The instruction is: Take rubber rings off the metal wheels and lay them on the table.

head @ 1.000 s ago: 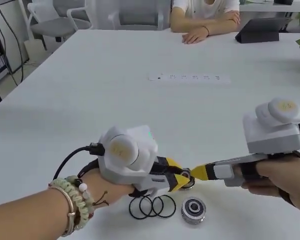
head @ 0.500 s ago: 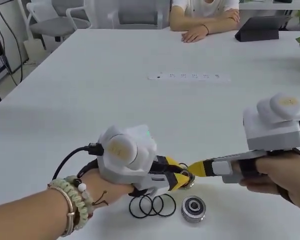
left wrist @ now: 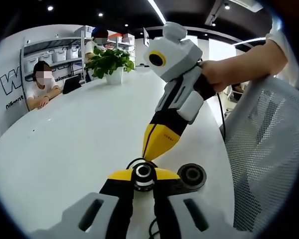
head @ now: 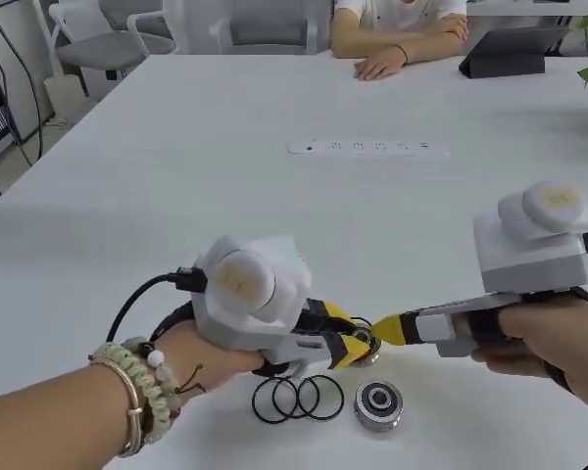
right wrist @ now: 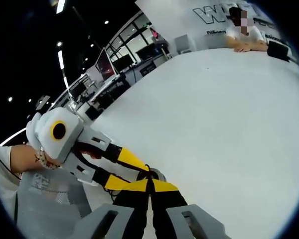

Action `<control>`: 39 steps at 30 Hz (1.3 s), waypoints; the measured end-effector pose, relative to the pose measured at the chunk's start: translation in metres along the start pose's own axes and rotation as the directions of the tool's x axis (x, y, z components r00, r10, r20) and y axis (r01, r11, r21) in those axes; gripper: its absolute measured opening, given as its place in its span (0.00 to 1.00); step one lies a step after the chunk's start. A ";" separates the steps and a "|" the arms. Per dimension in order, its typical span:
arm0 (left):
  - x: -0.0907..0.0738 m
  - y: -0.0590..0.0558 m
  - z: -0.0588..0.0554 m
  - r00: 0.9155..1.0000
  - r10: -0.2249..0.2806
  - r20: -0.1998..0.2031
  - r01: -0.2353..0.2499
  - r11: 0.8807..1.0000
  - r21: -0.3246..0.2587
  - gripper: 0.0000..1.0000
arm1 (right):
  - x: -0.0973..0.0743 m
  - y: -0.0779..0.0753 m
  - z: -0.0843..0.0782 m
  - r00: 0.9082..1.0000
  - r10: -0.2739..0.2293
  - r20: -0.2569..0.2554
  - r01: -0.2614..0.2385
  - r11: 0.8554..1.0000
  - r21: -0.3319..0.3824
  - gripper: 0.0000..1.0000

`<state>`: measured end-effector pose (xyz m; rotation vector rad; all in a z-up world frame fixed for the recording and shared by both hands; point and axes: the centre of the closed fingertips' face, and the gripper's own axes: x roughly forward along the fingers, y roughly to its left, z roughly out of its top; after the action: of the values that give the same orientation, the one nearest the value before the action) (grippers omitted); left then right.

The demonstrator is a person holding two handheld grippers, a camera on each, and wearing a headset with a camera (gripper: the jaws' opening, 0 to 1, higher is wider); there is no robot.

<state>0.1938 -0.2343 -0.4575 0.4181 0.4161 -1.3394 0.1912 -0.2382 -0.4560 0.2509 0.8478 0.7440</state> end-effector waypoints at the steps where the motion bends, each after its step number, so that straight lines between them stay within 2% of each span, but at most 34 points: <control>1: -0.001 0.000 0.001 1.000 -0.002 0.003 0.002 1.000 0.000 0.11 | 0.000 0.000 0.000 1.000 0.000 0.003 0.000 1.000 0.003 0.00; 3: -0.003 -0.002 0.002 0.999 -0.032 -0.007 0.032 0.999 0.002 0.12 | -0.001 -0.001 0.002 1.000 0.000 0.011 0.000 1.000 0.011 0.00; 8: -0.010 -0.002 0.009 0.999 -0.051 -0.007 0.051 0.999 0.009 0.20 | -0.003 -0.001 0.005 1.000 -0.001 0.022 0.001 1.000 0.018 0.00; 11: -0.016 -0.006 0.011 0.996 -0.092 -0.015 0.092 0.996 -0.001 0.24 | -0.005 -0.001 0.007 1.000 -0.005 0.031 0.004 1.000 0.019 0.00; 13: -0.021 -0.006 0.015 0.995 -0.097 -0.016 0.097 0.995 0.021 0.27 | -0.006 -0.002 0.009 0.999 -0.007 0.038 0.006 1.000 0.022 0.00; 20: -0.043 -0.001 0.024 0.993 -0.118 -0.024 0.119 0.992 0.045 0.40 | -0.011 0.000 0.016 0.998 -0.004 0.065 0.003 1.000 0.025 0.00; 26: -0.069 0.006 0.044 0.995 -0.102 0.002 0.101 0.993 0.063 0.50 | -0.016 0.002 0.021 0.996 0.002 0.088 -0.004 1.000 0.022 0.00; 30: -0.088 0.012 0.053 0.997 -0.076 0.019 0.074 0.994 0.086 0.53 | -0.019 0.004 0.027 0.994 0.008 0.109 -0.010 1.000 0.023 0.00; 35: -0.110 0.016 0.060 0.998 -0.040 0.051 0.036 0.995 0.089 0.59 | -0.023 0.008 0.033 0.991 0.018 0.134 -0.022 1.000 0.023 0.00; 39: -0.128 0.019 0.062 0.997 -0.001 0.071 -0.006 0.996 0.090 0.64 | -0.025 0.011 0.038 0.988 0.028 0.152 -0.032 0.999 0.023 0.00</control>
<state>0.1923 -0.1558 -0.3376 0.4437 0.2969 -1.3699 0.2034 -0.2445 -0.4113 0.3396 0.7112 0.7326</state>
